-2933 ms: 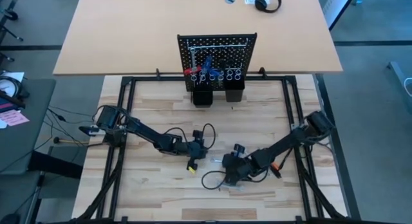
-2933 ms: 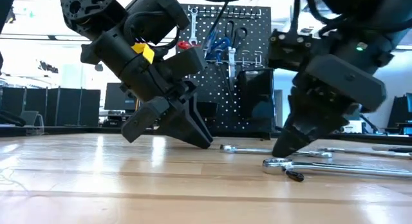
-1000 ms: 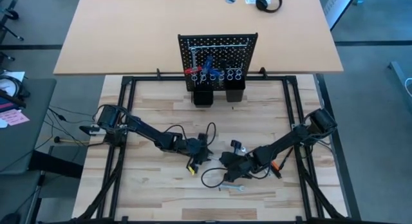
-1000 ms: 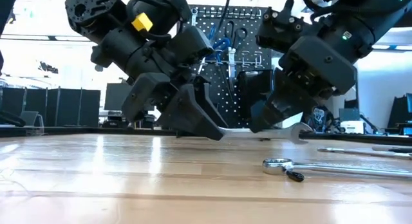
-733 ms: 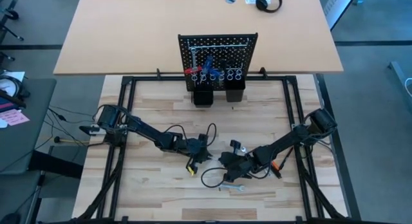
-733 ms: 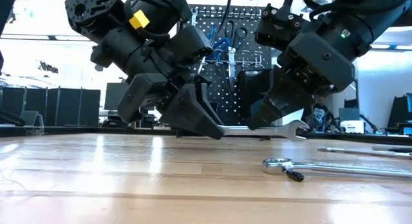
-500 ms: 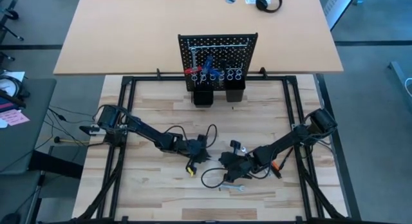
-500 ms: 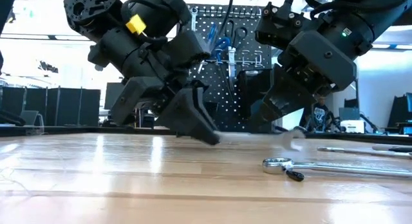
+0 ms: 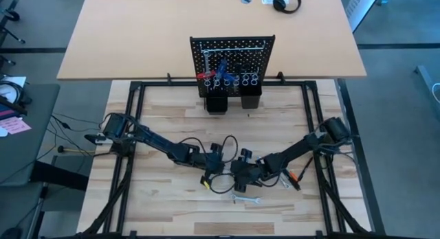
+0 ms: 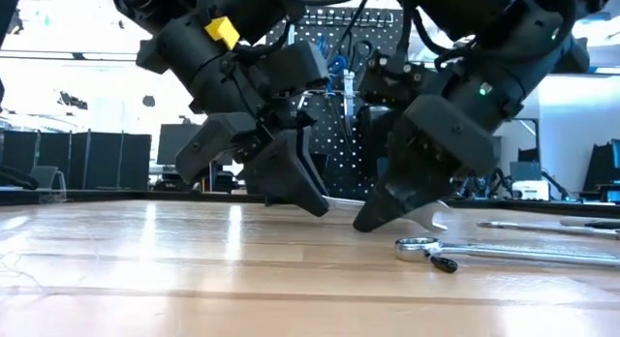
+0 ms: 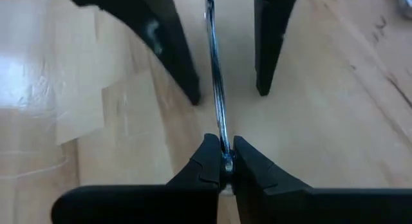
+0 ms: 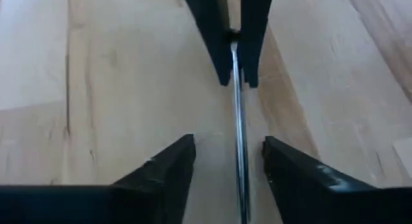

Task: Hang tools onto peg board
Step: Hang the wrench on the pegboard

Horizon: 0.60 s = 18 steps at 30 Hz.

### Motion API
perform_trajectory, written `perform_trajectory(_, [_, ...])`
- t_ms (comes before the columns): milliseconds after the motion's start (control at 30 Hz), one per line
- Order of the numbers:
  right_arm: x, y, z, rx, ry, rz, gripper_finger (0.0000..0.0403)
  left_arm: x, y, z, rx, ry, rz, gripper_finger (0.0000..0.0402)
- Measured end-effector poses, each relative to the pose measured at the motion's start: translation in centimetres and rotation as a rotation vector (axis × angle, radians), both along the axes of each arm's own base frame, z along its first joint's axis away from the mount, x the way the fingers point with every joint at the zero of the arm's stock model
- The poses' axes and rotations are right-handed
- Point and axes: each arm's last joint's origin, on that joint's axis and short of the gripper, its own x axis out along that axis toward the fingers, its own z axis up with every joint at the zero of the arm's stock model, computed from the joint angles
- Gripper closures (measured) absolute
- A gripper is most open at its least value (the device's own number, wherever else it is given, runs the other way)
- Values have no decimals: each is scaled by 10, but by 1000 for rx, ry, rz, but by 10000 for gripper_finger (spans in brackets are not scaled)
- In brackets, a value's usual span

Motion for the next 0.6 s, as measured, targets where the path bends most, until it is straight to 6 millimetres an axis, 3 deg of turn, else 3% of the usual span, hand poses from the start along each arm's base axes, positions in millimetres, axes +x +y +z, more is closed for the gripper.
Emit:
perform_trajectory(100, [3,1,-4,1,5,2,255,1,-3,2,23,13,11,396])
perform_trajectory(267, [2,5,-4,-9,-4,10,378,-1,-4,2,22,38,5,395])
perform_trajectory(400, [3,2,-4,-7,-23,-39,380,-8,-1,13,34,77,27,384])
perform_trajectory(600, [5,-9,-7,45,-149,-76,383,-45,15,59,10,88,128,340])
